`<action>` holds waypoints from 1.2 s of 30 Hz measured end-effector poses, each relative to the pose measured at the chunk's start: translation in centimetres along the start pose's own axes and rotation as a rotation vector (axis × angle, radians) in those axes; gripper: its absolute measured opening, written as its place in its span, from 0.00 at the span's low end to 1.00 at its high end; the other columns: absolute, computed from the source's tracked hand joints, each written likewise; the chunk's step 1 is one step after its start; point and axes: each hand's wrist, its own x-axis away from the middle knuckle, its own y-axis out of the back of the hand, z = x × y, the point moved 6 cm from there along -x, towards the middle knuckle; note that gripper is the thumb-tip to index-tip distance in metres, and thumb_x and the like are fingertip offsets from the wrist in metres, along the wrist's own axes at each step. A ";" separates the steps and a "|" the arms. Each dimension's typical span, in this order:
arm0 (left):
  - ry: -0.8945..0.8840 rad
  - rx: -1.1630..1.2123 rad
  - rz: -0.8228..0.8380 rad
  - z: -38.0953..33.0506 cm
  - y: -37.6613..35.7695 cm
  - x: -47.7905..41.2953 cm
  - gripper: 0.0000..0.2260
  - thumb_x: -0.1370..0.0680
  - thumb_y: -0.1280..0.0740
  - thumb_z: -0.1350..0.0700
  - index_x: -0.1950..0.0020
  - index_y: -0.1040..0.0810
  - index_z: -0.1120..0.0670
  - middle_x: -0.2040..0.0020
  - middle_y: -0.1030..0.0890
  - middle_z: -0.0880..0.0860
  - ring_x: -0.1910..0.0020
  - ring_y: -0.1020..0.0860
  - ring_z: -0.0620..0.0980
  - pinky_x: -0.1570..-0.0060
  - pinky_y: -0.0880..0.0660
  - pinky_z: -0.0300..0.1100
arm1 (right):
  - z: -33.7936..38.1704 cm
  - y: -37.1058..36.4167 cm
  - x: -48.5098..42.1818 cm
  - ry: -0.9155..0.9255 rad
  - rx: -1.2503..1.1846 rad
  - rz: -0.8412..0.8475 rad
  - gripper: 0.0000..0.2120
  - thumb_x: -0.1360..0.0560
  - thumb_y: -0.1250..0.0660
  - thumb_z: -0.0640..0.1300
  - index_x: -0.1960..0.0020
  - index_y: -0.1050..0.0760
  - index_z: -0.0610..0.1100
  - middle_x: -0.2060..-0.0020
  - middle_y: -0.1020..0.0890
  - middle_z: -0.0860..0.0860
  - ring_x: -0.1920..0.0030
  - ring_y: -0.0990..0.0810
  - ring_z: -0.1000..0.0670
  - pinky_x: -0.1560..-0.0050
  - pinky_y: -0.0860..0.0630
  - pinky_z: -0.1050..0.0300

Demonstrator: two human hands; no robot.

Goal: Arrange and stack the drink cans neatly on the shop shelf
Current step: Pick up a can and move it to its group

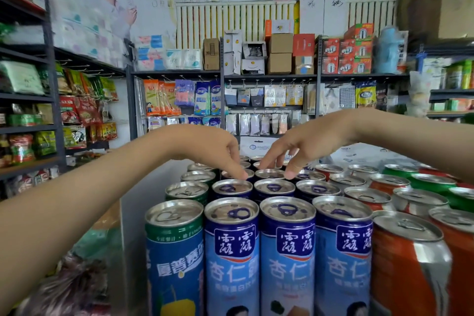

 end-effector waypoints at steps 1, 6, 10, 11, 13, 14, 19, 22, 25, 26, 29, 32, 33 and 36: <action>0.005 0.017 0.002 0.1 0.1 -0.1 0.18 0.27 0.30 0.44 0.44 0.24 0.53 0.54 0.24 0.42 0.54 0.26 0.39 0.53 0.30 0.35 | -0.2 -0.1 0.0 -0.005 -0.003 -0.002 0.21 0.22 0.35 0.44 0.31 0.30 0.55 0.39 0.24 0.54 0.38 0.27 0.55 0.53 0.33 0.80; 0.012 0.003 0.058 0.4 0.4 -0.8 0.19 0.26 0.35 0.40 0.40 0.24 0.49 0.48 0.22 0.45 0.48 0.25 0.42 0.52 0.31 0.34 | -1.3 0.4 -0.2 -0.023 -0.098 -0.068 0.18 0.21 0.37 0.46 0.32 0.30 0.58 0.43 0.26 0.63 0.42 0.29 0.65 0.49 0.34 0.71; -0.030 -0.089 -0.068 1.0 1.3 -2.1 0.14 0.22 0.37 0.44 0.40 0.23 0.47 0.53 0.23 0.39 0.52 0.25 0.39 0.49 0.30 0.38 | -3.0 1.2 -0.9 -0.046 -0.077 -0.213 0.18 0.20 0.40 0.42 0.31 0.30 0.54 0.36 0.28 0.56 0.35 0.30 0.56 0.38 0.34 0.60; -0.030 -0.108 -0.087 1.3 1.4 -2.4 0.14 0.22 0.37 0.45 0.39 0.23 0.47 0.52 0.23 0.38 0.51 0.25 0.40 0.46 0.30 0.38 | -3.5 1.2 -1.1 -0.059 -0.054 -0.222 0.18 0.20 0.40 0.41 0.31 0.31 0.53 0.35 0.29 0.54 0.34 0.31 0.54 0.38 0.35 0.60; -0.029 -0.137 -0.058 1.5 1.0 -3.2 0.15 0.21 0.38 0.47 0.35 0.24 0.48 0.43 0.22 0.42 0.45 0.25 0.43 0.41 0.32 0.40 | -3.9 1.0 -1.4 -0.078 -0.028 -0.207 0.19 0.20 0.39 0.41 0.31 0.31 0.53 0.35 0.29 0.54 0.35 0.31 0.54 0.38 0.35 0.59; -0.027 -0.158 -0.026 1.6 0.8 -3.6 0.17 0.21 0.38 0.47 0.33 0.26 0.48 0.38 0.23 0.44 0.42 0.26 0.44 0.39 0.33 0.40 | -4.0 0.9 -1.7 -0.076 -0.030 -0.183 0.19 0.20 0.39 0.41 0.31 0.30 0.54 0.36 0.28 0.55 0.35 0.30 0.55 0.38 0.34 0.58; -0.015 -0.138 0.107 1.5 -0.2 -4.7 0.20 0.22 0.38 0.43 0.31 0.29 0.45 0.32 0.28 0.44 0.35 0.30 0.46 0.32 0.37 0.44 | -3.0 0.3 -2.8 -0.032 -0.049 -0.070 0.21 0.22 0.36 0.42 0.30 0.31 0.55 0.42 0.26 0.59 0.38 0.29 0.55 0.45 0.32 0.67; -0.007 -0.041 0.154 1.9 -0.5 -4.6 0.19 0.23 0.36 0.43 0.32 0.27 0.44 0.31 0.30 0.43 0.33 0.32 0.46 0.30 0.39 0.48 | -2.7 0.2 -3.6 -0.014 -0.011 -0.016 0.24 0.22 0.36 0.43 0.28 0.34 0.57 0.40 0.31 0.56 0.36 0.31 0.53 0.40 0.33 0.62; -0.036 -0.028 0.144 2.0 -0.5 -4.6 0.17 0.23 0.35 0.45 0.34 0.26 0.43 0.33 0.28 0.43 0.35 0.30 0.45 0.31 0.38 0.46 | -2.8 0.1 -4.3 -0.001 0.013 0.007 0.24 0.22 0.35 0.43 0.29 0.34 0.58 0.40 0.35 0.57 0.35 0.35 0.54 0.33 0.38 0.55; -0.040 -0.012 0.135 1.9 -0.4 -4.5 0.17 0.23 0.35 0.46 0.34 0.26 0.43 0.34 0.27 0.43 0.36 0.29 0.44 0.32 0.37 0.44 | -2.8 0.2 -4.4 0.006 0.008 0.005 0.24 0.23 0.35 0.43 0.29 0.34 0.58 0.40 0.36 0.57 0.35 0.36 0.54 0.32 0.39 0.55; -0.048 0.040 0.126 2.0 -0.4 -4.6 0.15 0.22 0.35 0.48 0.35 0.25 0.43 0.41 0.25 0.41 0.39 0.29 0.43 0.36 0.36 0.39 | -2.8 0.3 -4.6 0.023 0.005 0.003 0.24 0.23 0.34 0.43 0.29 0.33 0.57 0.38 0.37 0.57 0.33 0.38 0.54 0.31 0.41 0.56; -0.053 0.054 0.106 2.1 -0.4 -4.9 0.14 0.21 0.36 0.48 0.36 0.24 0.43 0.41 0.26 0.40 0.39 0.29 0.43 0.36 0.36 0.40 | -3.0 0.5 -4.7 0.026 -0.011 0.037 0.24 0.24 0.33 0.44 0.30 0.33 0.58 0.34 0.36 0.57 0.32 0.38 0.55 0.30 0.41 0.54; -0.054 0.044 0.084 2.2 -0.3 -5.1 0.14 0.21 0.37 0.47 0.35 0.25 0.43 0.40 0.26 0.41 0.40 0.29 0.43 0.36 0.36 0.41 | -3.2 0.5 -4.7 0.016 -0.036 0.049 0.24 0.23 0.33 0.44 0.31 0.33 0.60 0.33 0.36 0.58 0.32 0.38 0.56 0.31 0.40 0.54; -0.045 0.009 0.037 2.7 -0.2 -5.5 0.16 0.21 0.39 0.46 0.33 0.27 0.44 0.35 0.27 0.43 0.39 0.29 0.44 0.33 0.36 0.44 | -3.8 0.8 -4.7 -0.016 -0.156 0.033 0.24 0.22 0.36 0.41 0.29 0.34 0.58 0.33 0.32 0.56 0.32 0.35 0.56 0.34 0.38 0.58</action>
